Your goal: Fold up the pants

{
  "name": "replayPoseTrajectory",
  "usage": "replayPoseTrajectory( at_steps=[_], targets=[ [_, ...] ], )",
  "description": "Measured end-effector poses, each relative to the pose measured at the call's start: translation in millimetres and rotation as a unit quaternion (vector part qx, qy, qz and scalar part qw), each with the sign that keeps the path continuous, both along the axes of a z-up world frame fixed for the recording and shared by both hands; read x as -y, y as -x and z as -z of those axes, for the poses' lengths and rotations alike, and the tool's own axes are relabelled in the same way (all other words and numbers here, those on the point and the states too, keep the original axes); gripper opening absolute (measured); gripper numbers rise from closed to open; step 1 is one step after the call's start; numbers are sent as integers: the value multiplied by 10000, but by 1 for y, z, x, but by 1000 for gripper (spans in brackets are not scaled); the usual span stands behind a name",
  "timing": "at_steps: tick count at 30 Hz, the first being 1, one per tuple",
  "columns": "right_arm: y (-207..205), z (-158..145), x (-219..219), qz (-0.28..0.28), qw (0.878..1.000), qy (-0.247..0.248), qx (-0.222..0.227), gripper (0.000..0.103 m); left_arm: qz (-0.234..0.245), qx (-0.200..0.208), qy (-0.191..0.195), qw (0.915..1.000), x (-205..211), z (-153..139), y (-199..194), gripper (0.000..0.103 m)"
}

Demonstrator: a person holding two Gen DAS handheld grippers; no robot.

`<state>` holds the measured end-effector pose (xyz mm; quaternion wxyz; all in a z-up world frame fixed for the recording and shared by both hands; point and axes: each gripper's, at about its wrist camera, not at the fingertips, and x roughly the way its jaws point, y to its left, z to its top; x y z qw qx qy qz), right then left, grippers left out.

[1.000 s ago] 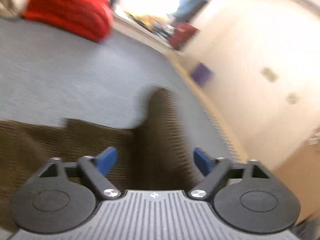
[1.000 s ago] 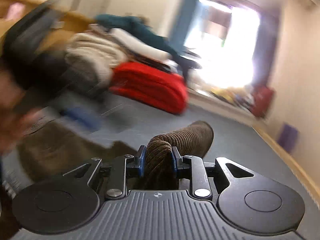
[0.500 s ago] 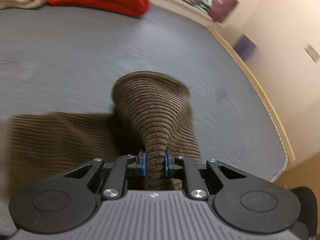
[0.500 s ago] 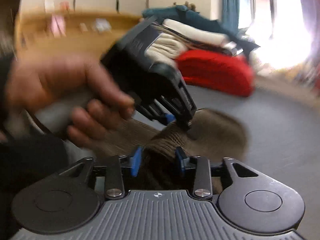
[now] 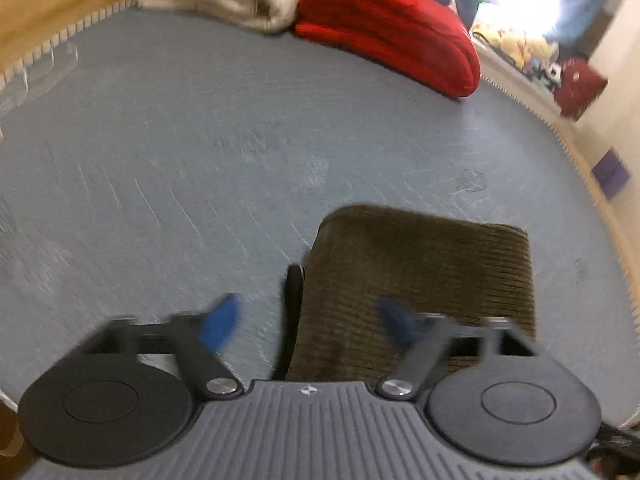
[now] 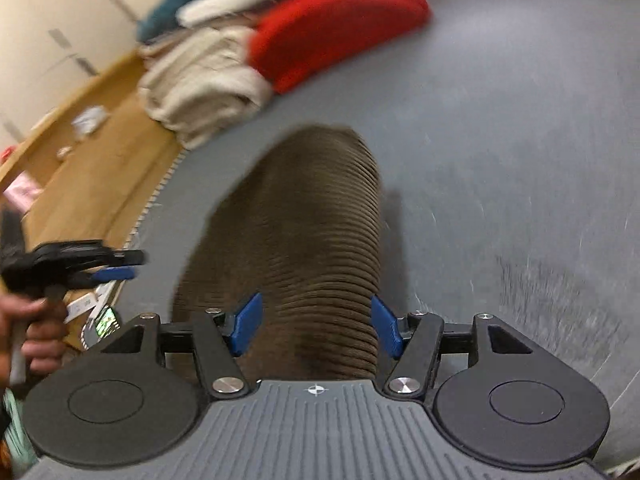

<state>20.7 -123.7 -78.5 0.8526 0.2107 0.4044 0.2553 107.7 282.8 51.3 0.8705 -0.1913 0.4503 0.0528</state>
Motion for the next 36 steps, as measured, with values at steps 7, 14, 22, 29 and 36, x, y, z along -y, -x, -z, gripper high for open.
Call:
replayPoseTrajectory(
  at_steps=[7,14,22,29,36],
  targets=[
    [-20,38,-29,186,9970,-32,-755,67,-42,-412,1082,9933,-20,77,-34,90],
    [-41,50,-48,-73,9955,37,-947,70,109,-347,1275,9912,3,128,-53,95],
    [-43,45,-53,-243,9975,218,-631,45,40,-221,1082,9939,9,127,-43,82],
    [-29,9,-55,-46,9997,223,125,33,240,267,1008,9943,22,103,-20,48],
    [-28,-15,-27,224,9979,357,488,31,741,138,1085,9912,62,82,-34,44]
  ],
)
